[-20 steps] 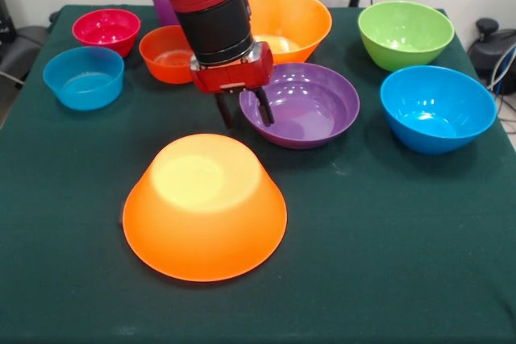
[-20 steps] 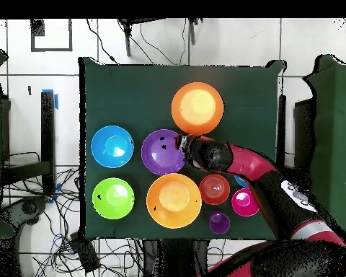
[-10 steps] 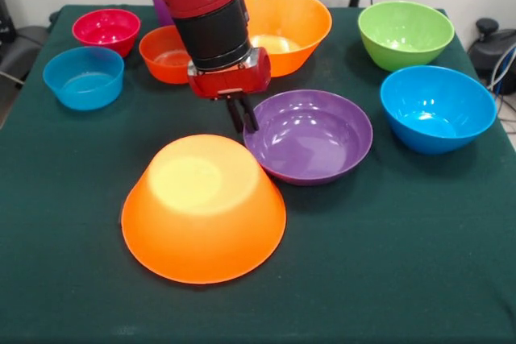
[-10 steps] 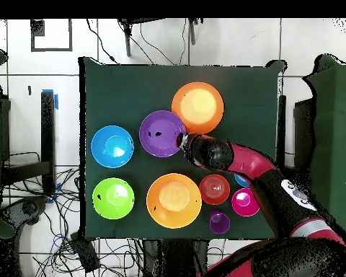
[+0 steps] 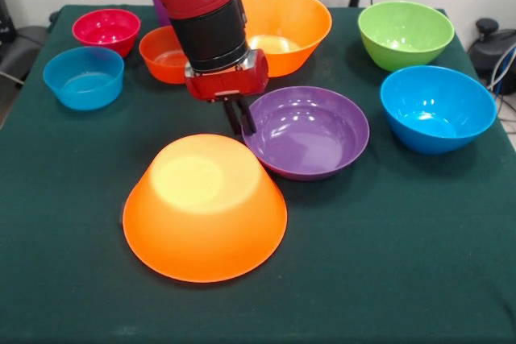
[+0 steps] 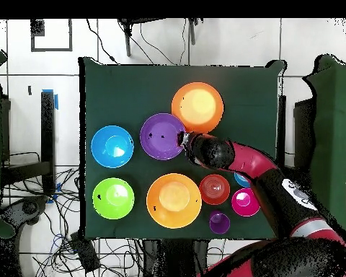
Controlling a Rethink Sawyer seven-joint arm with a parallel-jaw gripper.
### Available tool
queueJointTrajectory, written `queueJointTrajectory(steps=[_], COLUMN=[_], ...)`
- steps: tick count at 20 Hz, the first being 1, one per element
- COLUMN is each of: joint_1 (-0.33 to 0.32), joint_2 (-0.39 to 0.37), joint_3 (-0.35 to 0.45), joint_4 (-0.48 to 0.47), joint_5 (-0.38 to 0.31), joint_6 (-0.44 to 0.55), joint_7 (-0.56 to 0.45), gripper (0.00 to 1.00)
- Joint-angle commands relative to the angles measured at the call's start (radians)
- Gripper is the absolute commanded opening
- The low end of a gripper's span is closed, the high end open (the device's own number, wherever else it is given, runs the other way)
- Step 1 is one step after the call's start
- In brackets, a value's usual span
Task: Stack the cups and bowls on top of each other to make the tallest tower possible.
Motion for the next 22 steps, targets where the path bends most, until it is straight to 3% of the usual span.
queueJointTrajectory(steps=[1,12,22], joint_1=[0.012,-0.015,-0.036], joint_2=[0.005,-0.149,-0.179], joint_3=[0.016,0.087,0.115], joint_4=[-0.083,0.015,0.037], joint_5=[-0.021,0.082,0.114], joint_6=[0.11,0.289,0.319], joint_7=[-0.038,0.0,-0.006], gripper=[0.0,0.0,0.0])
